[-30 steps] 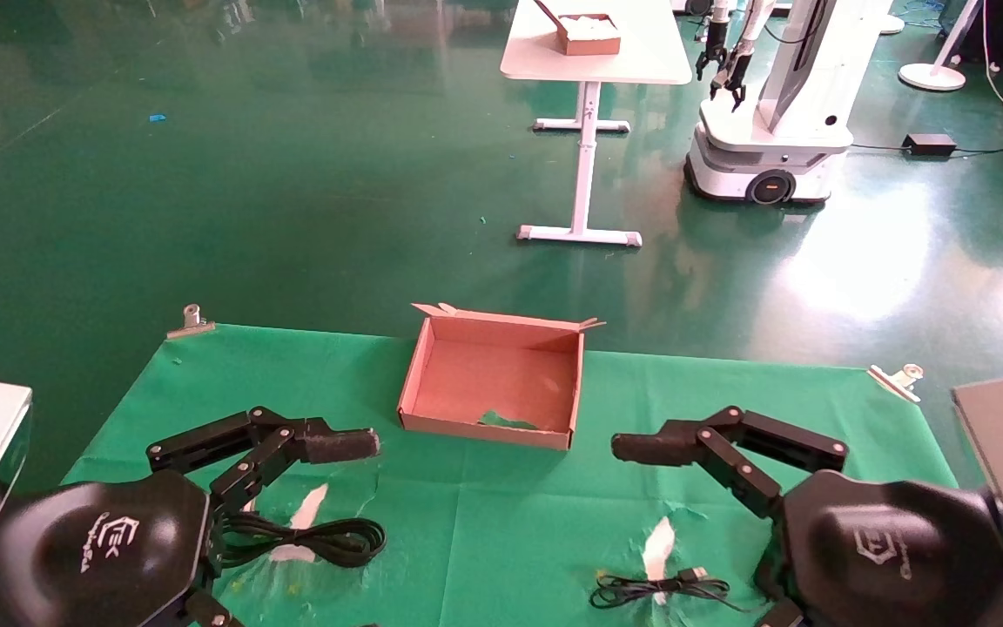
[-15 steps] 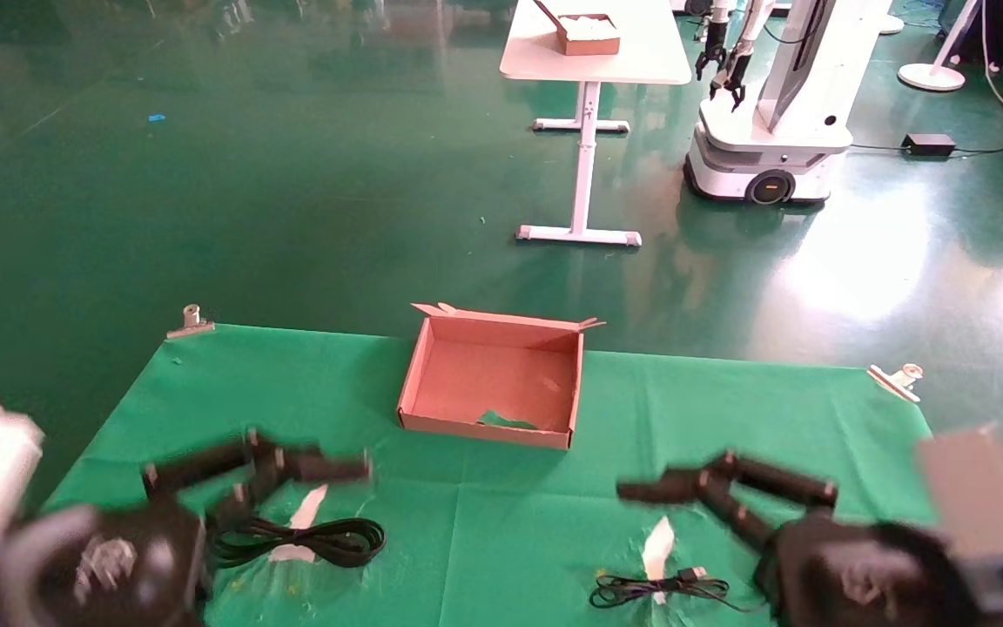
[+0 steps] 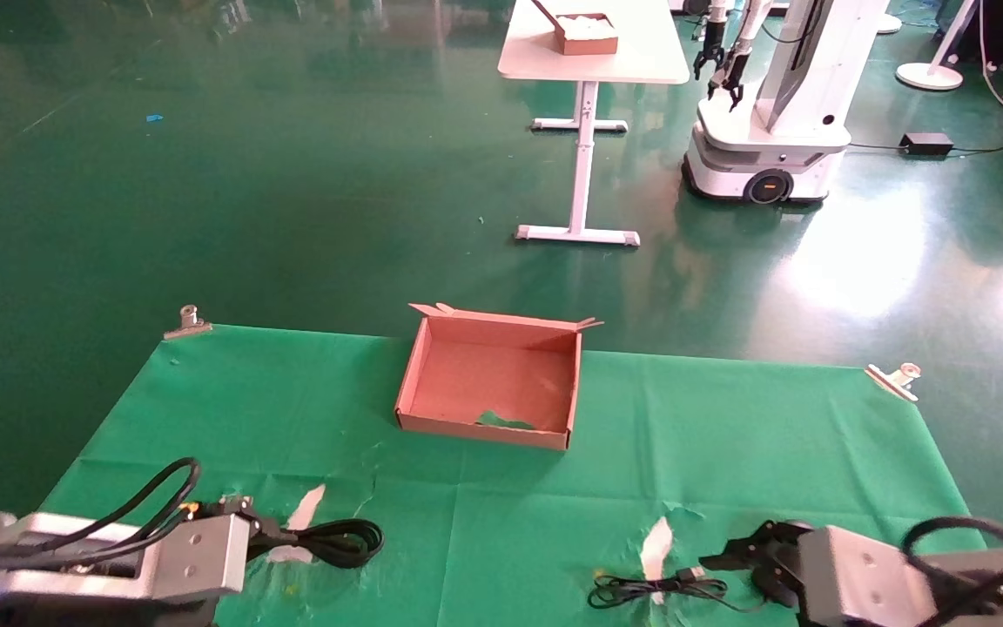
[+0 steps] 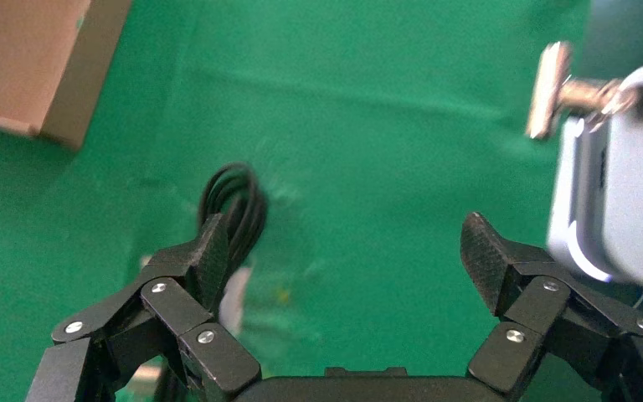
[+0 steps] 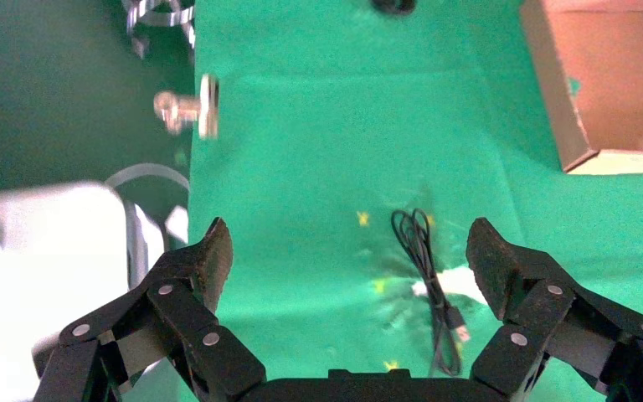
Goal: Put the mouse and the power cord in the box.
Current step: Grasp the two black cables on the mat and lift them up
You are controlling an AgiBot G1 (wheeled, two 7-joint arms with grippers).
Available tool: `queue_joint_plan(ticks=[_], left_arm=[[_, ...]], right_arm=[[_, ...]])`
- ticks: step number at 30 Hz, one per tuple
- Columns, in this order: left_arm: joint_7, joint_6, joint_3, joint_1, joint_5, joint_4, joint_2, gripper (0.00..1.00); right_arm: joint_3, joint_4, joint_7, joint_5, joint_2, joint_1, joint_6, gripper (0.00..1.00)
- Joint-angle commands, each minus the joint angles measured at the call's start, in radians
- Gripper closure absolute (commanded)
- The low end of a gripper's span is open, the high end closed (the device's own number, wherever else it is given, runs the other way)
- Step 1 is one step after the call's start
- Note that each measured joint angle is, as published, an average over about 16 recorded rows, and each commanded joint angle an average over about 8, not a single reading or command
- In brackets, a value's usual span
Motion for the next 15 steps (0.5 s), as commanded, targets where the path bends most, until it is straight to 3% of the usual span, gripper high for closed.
queue_joint_plan(ticks=[1,9,15], left_arm=[[-0.017,0.006,0.017,-0.024,0.052,-0.001,0.013,0.0],[-0.009,-0.002,0.024,-0.027,0.069,0.01,0.023,0.0],[-0.028,-0.084,0.096,-0.045,0.302,0.007,0.107,0.0]], right_arm=[[-0.022,0.014,0.018,-0.055,-0.01,0.04,-0.008,0.0],[-0.024,-0.002,0.011,-0.06,-0.017,0.044,-0.014,0.0],[-0.029,-0.015,0.013,-0.055,-0.023,0.041,-0.013,0.0]])
